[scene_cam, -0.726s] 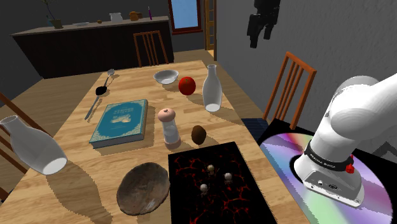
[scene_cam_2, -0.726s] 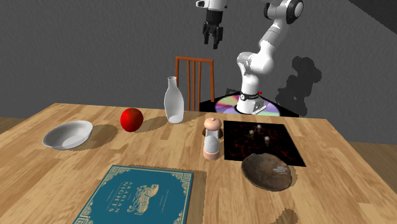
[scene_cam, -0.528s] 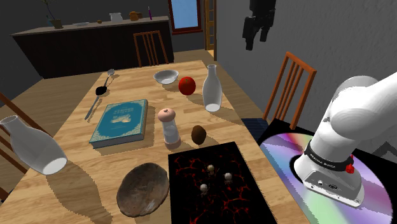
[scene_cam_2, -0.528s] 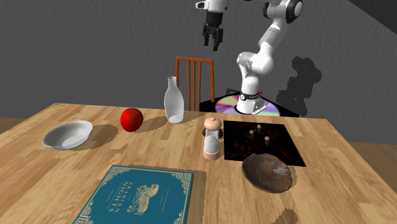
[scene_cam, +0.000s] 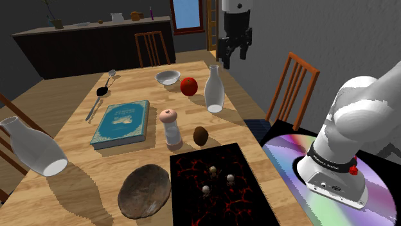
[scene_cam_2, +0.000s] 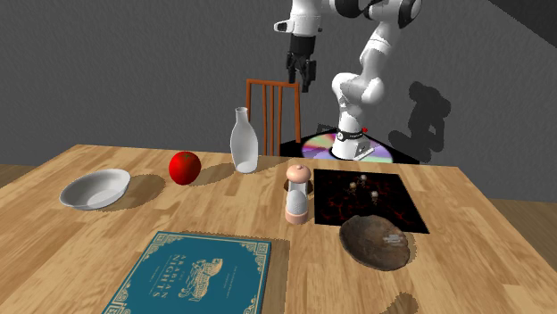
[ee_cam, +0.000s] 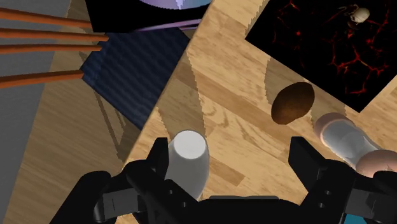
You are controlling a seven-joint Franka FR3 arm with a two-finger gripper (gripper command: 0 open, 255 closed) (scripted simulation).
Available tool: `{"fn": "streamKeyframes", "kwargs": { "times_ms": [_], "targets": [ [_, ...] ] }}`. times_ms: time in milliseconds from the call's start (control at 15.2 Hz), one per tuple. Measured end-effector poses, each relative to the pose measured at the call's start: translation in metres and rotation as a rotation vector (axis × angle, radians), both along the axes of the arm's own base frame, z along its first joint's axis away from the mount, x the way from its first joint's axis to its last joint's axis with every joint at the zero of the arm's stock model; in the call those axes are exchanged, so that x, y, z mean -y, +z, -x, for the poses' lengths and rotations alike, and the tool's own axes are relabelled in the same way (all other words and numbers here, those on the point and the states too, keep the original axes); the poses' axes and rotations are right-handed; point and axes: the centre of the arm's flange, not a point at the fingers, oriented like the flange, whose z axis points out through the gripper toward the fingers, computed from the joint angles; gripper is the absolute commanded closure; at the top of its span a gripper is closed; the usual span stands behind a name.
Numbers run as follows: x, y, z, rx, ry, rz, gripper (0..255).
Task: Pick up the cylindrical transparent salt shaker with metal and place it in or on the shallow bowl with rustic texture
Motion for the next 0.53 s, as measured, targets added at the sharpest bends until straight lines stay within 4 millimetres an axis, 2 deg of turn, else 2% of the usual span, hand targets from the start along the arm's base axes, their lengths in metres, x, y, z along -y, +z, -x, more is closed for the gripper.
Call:
{"fn": "streamKeyframes", "kwargs": {
  "times_ms": [132,198,528],
  "targets": [
    [-0.014,-0.009,-0.01,-0.006,-0.008,-0.005,0],
    [-0.029,-0.016,-0.015,-0.009,-0.011,-0.008,0],
    [-0.078,-0.046,-0.049,-0.025,-0.03,-0.021,0]
  ]
}}
